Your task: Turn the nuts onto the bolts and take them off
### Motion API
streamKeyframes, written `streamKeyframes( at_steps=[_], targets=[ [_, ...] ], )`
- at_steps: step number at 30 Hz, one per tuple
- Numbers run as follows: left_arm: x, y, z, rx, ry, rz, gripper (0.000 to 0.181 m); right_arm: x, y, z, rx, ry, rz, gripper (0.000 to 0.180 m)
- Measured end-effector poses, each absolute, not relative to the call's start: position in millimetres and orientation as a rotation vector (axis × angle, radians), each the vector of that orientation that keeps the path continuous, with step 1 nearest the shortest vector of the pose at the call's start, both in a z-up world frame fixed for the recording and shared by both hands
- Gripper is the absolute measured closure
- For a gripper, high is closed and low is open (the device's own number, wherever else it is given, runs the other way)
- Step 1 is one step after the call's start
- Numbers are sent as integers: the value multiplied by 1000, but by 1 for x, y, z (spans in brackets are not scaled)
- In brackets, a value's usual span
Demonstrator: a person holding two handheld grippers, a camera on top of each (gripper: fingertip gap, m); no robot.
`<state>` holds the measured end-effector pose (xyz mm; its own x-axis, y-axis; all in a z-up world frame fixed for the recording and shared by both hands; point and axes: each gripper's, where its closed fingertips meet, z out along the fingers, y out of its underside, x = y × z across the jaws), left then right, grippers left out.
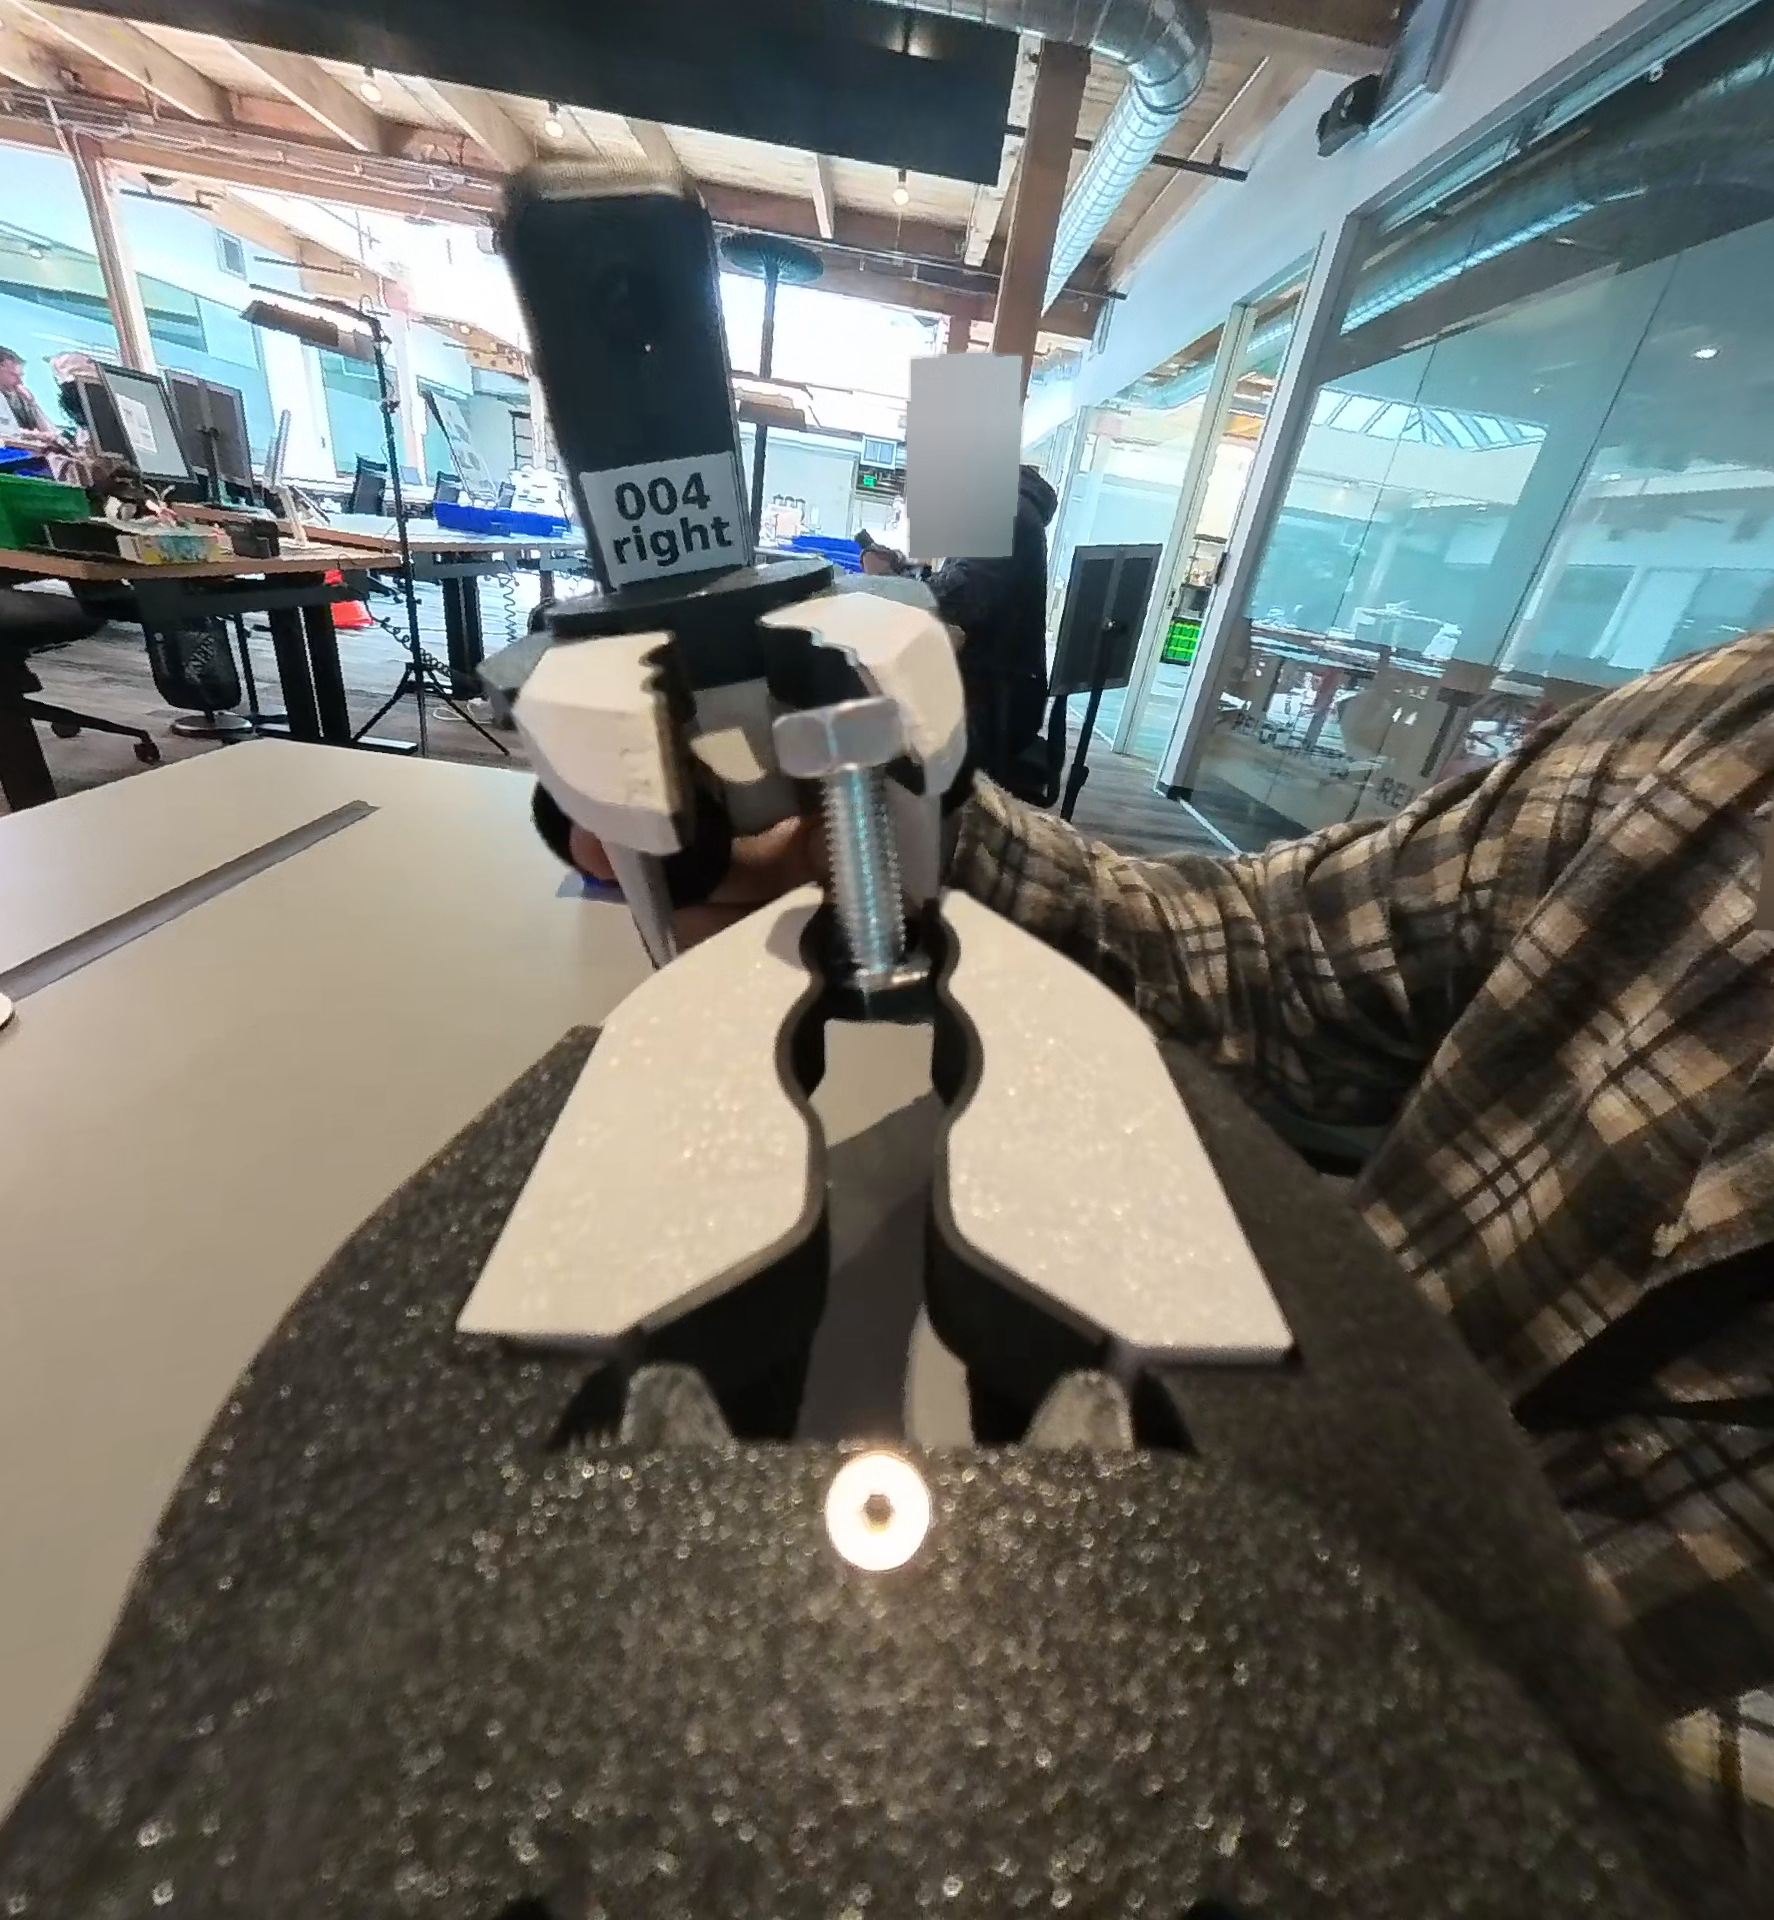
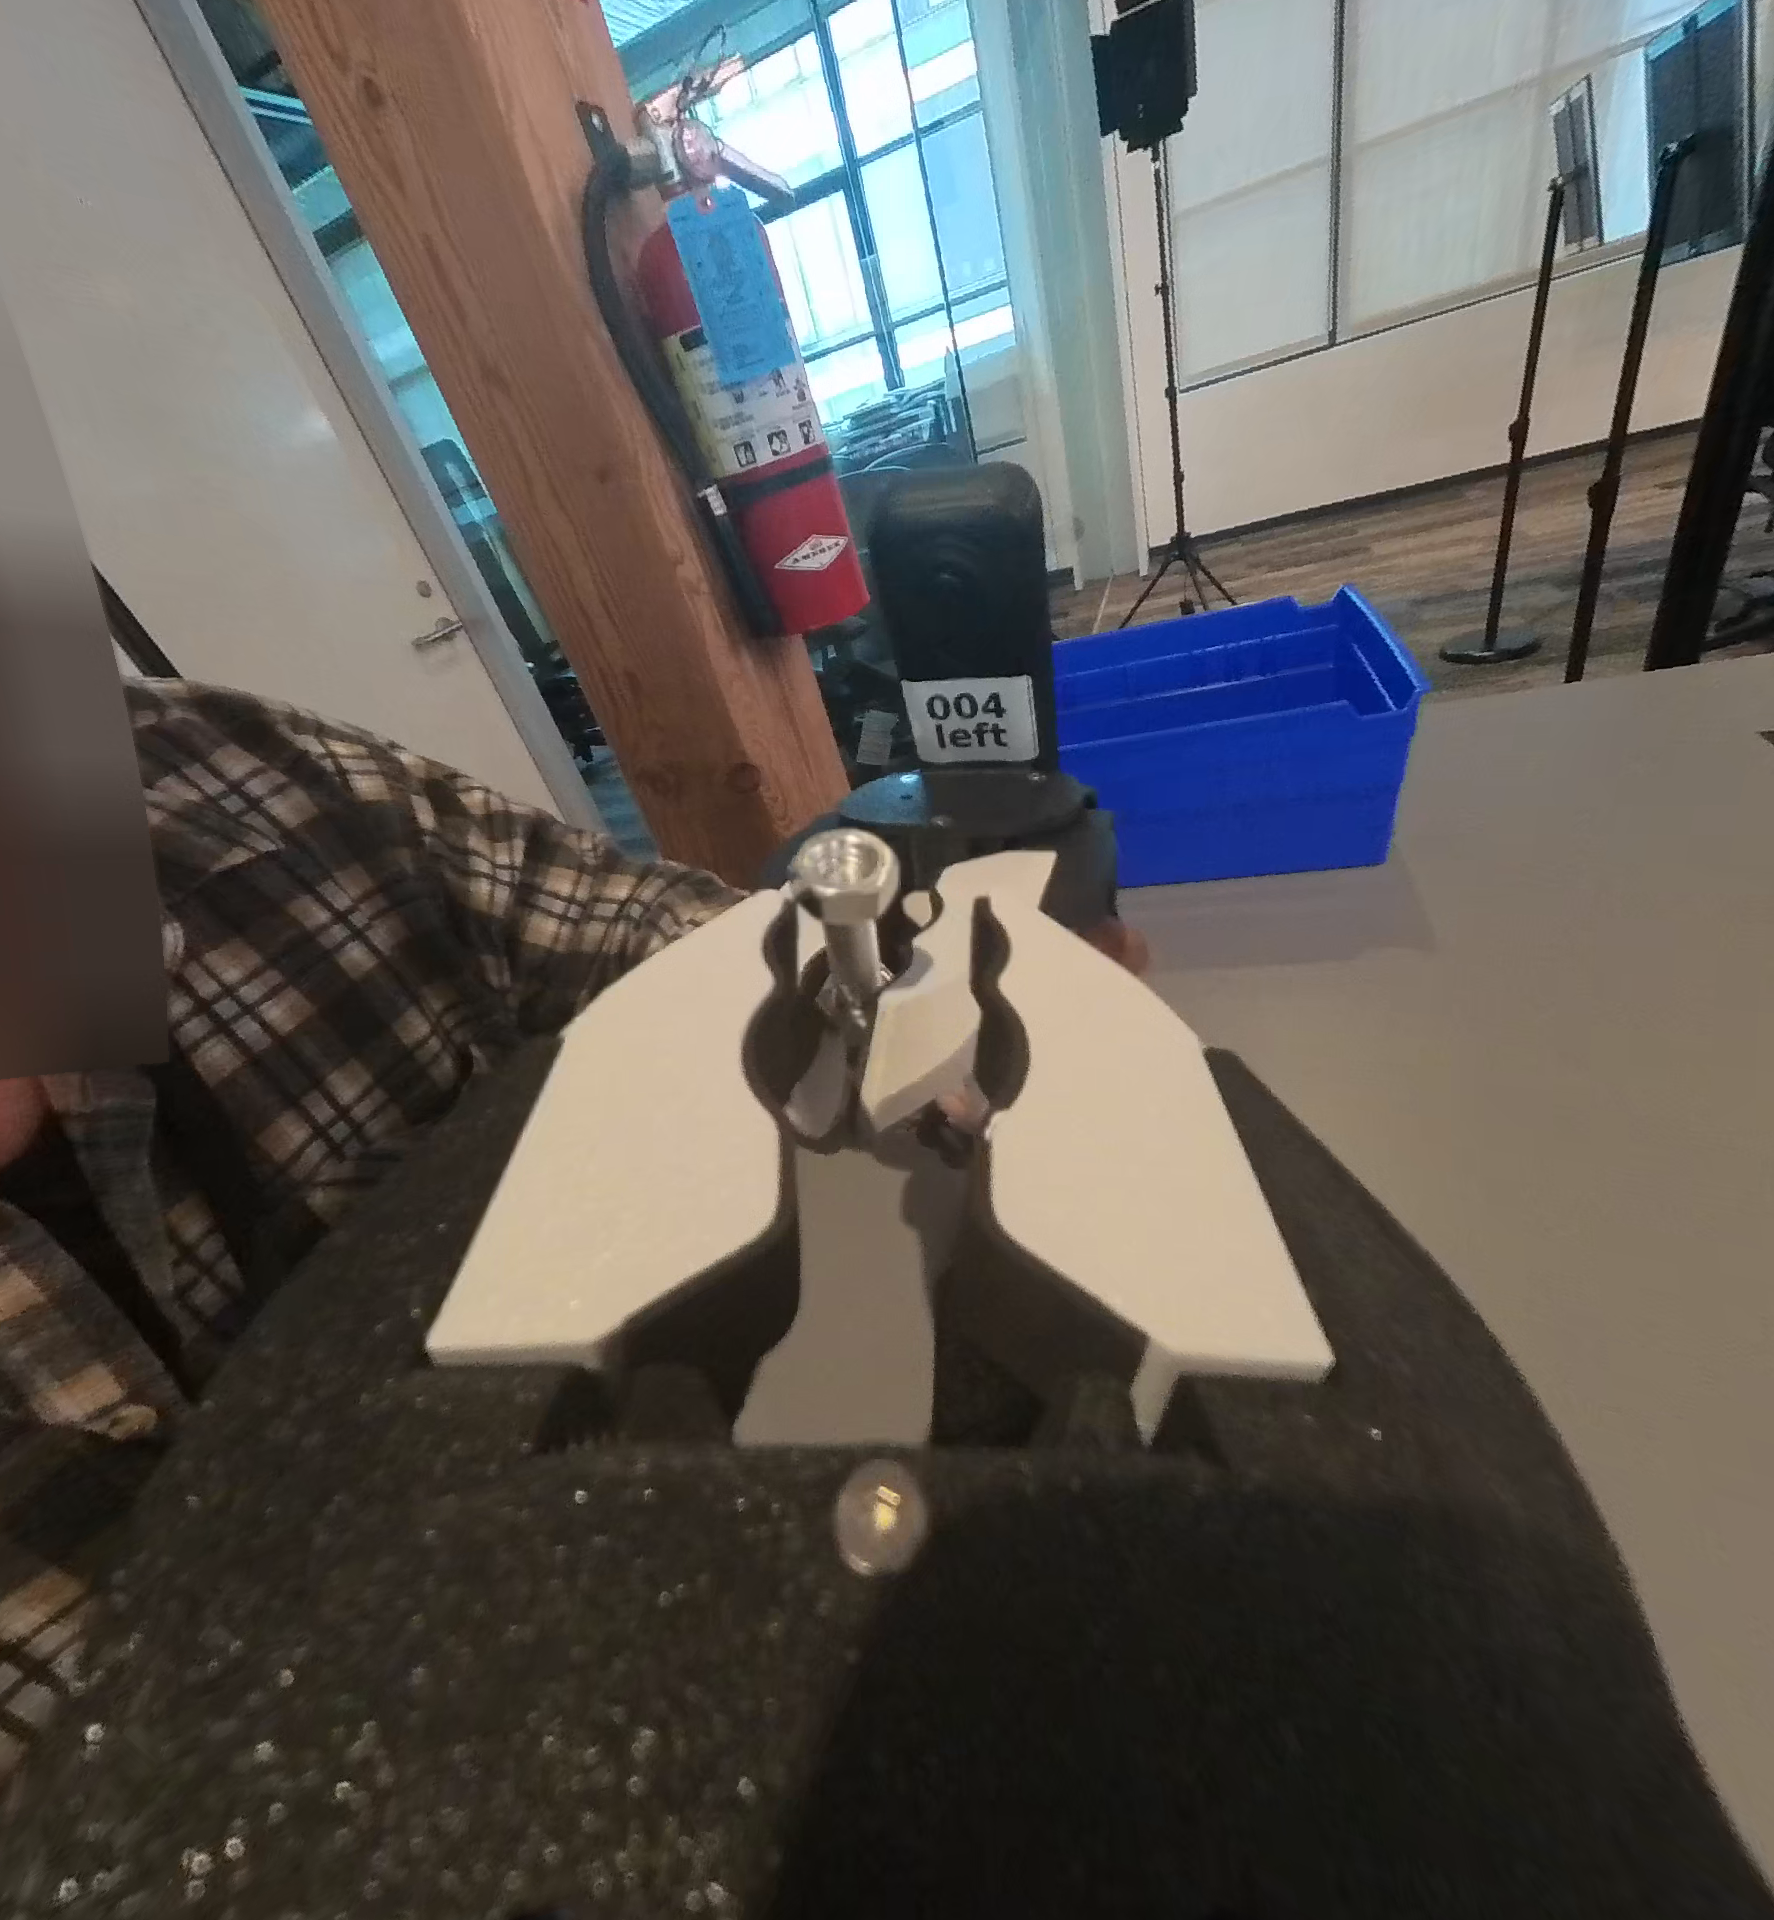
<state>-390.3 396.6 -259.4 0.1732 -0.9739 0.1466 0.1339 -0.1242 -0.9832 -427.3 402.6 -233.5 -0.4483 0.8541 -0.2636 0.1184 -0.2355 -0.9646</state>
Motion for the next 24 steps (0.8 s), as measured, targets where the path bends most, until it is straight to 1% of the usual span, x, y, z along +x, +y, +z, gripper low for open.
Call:
streamKeyframes(
  at_steps=[5, 12, 16, 24],
  targets=[
    [-391, 397, -258, -1290, 911, -1224, 166, -424, 407, -232, -1178, -1466, 1719, 150],
    [-393, 402, -260, -1310, 894, -1167, 166, -422, 401, -226, -1173, -1484, 1709, 145],
    [-391, 402, -263, -1322, 917, -1130, 166, -429, 397, -229, -1221, -1480, 1703, 161],
    [-384, 395, -269, -1331, 975, -1164, 166, -419, 401, -219, -1142, -1478, 1672, 162]
  ],
)
